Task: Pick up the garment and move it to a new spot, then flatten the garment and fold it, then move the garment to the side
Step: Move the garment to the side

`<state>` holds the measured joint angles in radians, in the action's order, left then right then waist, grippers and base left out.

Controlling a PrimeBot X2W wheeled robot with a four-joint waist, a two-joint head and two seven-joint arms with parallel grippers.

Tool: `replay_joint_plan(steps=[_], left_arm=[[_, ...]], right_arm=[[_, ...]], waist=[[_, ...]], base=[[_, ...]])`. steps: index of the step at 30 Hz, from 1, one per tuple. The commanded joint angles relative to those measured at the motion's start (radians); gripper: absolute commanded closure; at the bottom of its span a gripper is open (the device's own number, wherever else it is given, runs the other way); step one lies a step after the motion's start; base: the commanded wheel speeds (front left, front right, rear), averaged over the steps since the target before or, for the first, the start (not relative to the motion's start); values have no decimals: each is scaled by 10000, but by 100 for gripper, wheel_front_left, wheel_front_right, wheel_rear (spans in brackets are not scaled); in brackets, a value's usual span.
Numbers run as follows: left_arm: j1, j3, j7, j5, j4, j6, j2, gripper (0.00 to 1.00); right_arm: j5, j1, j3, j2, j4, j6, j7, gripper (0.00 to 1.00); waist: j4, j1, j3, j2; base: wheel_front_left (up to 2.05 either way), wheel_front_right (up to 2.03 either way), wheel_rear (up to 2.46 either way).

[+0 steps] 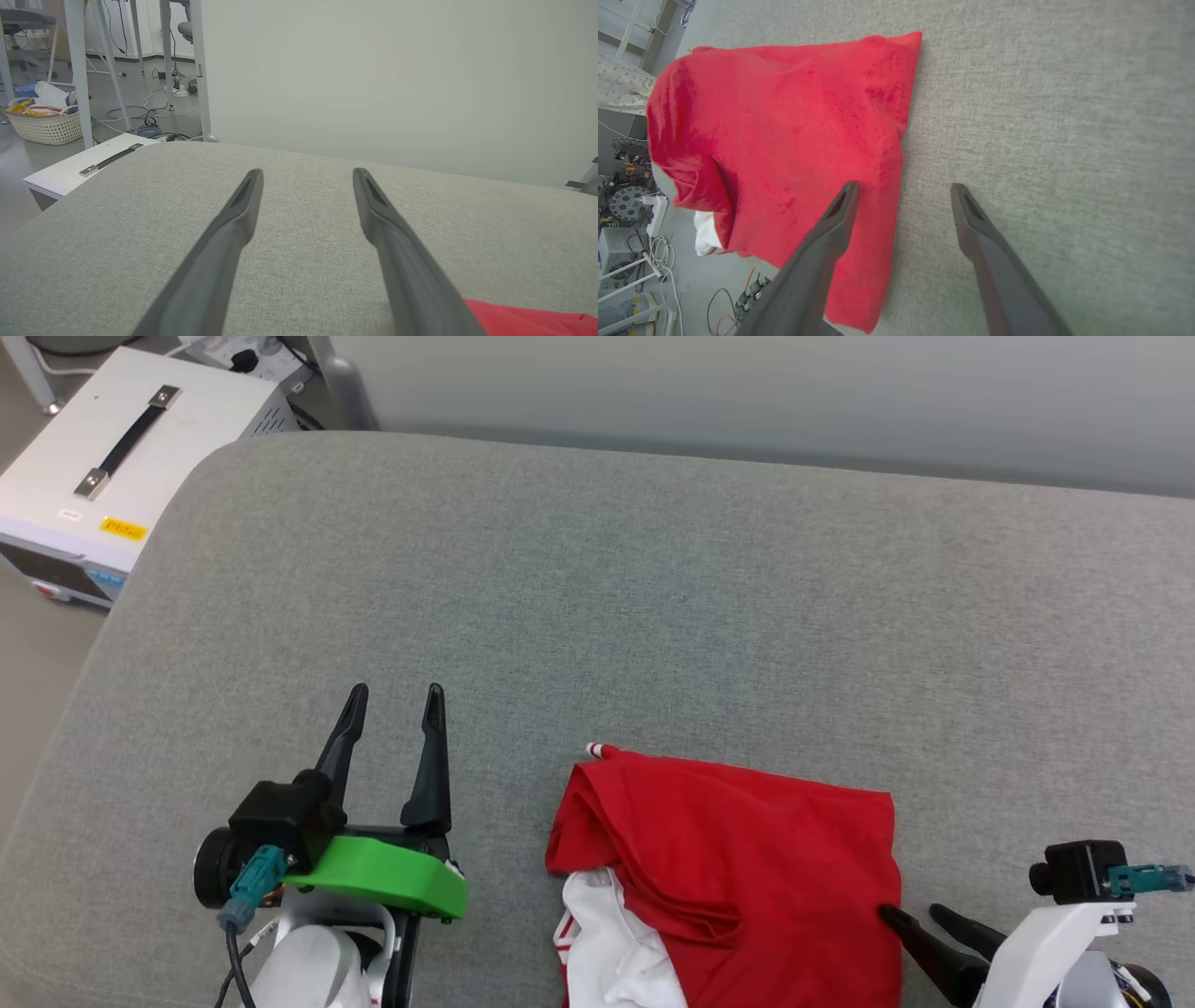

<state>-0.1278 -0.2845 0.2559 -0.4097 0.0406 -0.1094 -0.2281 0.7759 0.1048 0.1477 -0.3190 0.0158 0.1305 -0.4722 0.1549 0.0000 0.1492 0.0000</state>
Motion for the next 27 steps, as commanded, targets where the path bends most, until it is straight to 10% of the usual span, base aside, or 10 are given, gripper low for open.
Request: replay_joint_plan(steps=[1,12,14,15,16,27], left_arm=[[-175,68,58,107,51,101,117,0],[-410,580,58,531,319,682,708,0],[-431,667,58,615,383,761,789,0],[-437,693,58,647,403,785,812,0],[-445,739,58,705,446,837,860,0],[-172,1190,59,1059,621,1113,1067,0]], right_arm=[[197,-270,154,-58,-118,2,-15,0],[751,-699,1022,-37,-1538,2,-277,0],[832,-769,1103,15,-1714,2,-309,54],[862,-800,1124,22,-1755,2,-313,64],[900,-846,1171,18,-1826,2,-300,100],[702,-1083,1322,-565,-892,2,332,100]], waist=[[349,0,370,0],[641,0,944,0],[632,0,970,0],[626,0,969,0],[619,0,951,0],[84,0,377,0]], base=[[0,0,0],[0,0,0],[0,0,0],[0,0,0],[0,0,0],[0,0,0]])
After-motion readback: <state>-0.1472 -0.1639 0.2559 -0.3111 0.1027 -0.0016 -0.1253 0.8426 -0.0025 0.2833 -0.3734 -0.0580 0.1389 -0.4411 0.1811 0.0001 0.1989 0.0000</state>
